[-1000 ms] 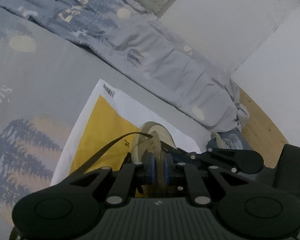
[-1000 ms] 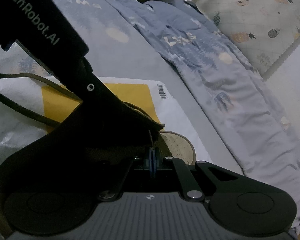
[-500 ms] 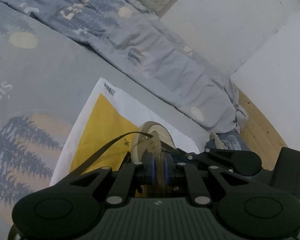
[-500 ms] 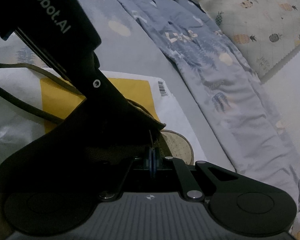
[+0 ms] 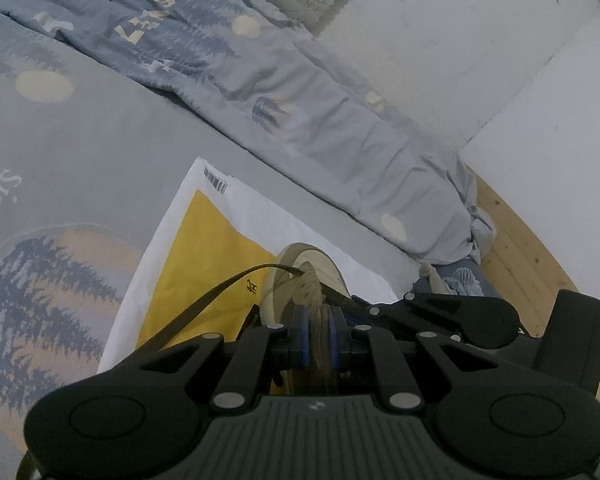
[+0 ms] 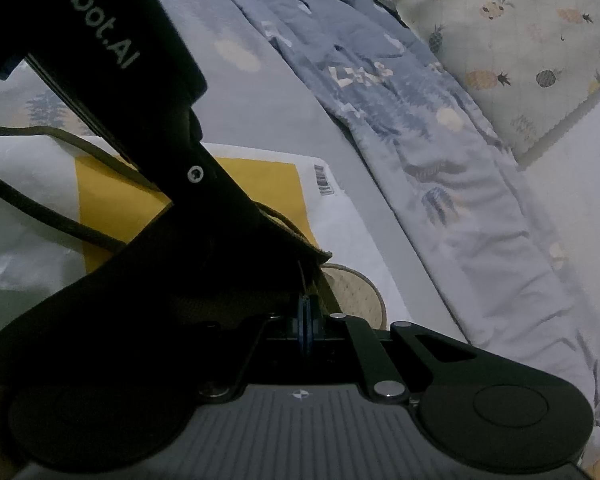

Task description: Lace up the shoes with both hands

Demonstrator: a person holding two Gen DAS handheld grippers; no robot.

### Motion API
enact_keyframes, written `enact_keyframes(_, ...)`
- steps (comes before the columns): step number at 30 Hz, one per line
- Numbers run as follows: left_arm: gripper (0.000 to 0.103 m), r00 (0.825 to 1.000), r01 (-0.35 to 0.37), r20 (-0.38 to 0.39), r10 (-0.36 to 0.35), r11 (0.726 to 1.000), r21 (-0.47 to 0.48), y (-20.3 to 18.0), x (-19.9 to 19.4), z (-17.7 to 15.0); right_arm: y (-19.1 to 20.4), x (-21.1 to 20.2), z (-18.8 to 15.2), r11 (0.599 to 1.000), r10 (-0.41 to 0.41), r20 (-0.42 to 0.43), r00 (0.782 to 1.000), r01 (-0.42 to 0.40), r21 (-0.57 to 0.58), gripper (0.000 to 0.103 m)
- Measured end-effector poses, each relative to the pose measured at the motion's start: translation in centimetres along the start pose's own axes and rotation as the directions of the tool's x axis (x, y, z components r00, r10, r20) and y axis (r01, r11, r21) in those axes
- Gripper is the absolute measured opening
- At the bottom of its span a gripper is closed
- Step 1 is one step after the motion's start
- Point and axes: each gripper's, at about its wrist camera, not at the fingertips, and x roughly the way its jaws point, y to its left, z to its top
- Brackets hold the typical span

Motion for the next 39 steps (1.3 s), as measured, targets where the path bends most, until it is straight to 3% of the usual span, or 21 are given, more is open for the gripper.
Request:
enact_keyframes(8,0.008,1.0,-0.007,-0.002,0.007,1.0,0.023,-0.3,0.0,0.0,2.3,-1.8,-1.0,1.0,-0.003,0.0,1.0,0.003,-0.016,0.002)
enact_keyframes(14,0.007,1.0,-0.02,-0.003,0.02,0.995,0.098,-1.5,0.1,-0.2,4.0,-3.2,-1.5,1.0,-0.008,0.011,1.0,0.009,-0.018,0.002)
enact_keyframes(23,0.007,1.0,-0.023,-0.013,0.025,0.991,0.129,-2.0,0.4,-0.1,4.2,-3.1,-1.8,1.0,0.003,0.059,0.998,-0.003,0.014,0.002)
enact_keyframes(27,0.009,1.0,0.009,-0.02,-0.008,0.999,0.052,-1.1,0.4,0.4,4.2,-3.1,-2.1,0.999,0.008,0.082,0.997,-0.011,0.031,0.002)
enact_keyframes(29,0.01,1.0,0.026,0.005,-0.026,1.0,0.004,-0.5,0.2,0.8,4.2,-3.1,-2.2,0.999,0.011,0.093,0.996,-0.014,0.039,0.002)
enact_keyframes(31,0.017,0.998,0.053,0.051,-0.049,0.995,-0.081,0.4,0.0,1.2,4.2,-3.1,-2.3,0.999,0.01,0.101,0.995,-0.015,0.047,0.002)
enact_keyframes(35,0.021,0.993,0.098,0.097,-0.073,0.955,-0.278,2.1,0.6,1.5,4.4,-3.1,-2.3,0.998,0.008,0.11,0.994,-0.015,0.064,0.002)
enact_keyframes(39,0.022,0.992,0.109,0.1,-0.075,0.91,-0.401,3.2,2.0,0.9,4.6,-3.1,-2.3,0.997,0.006,0.119,0.993,-0.015,0.075,0.002)
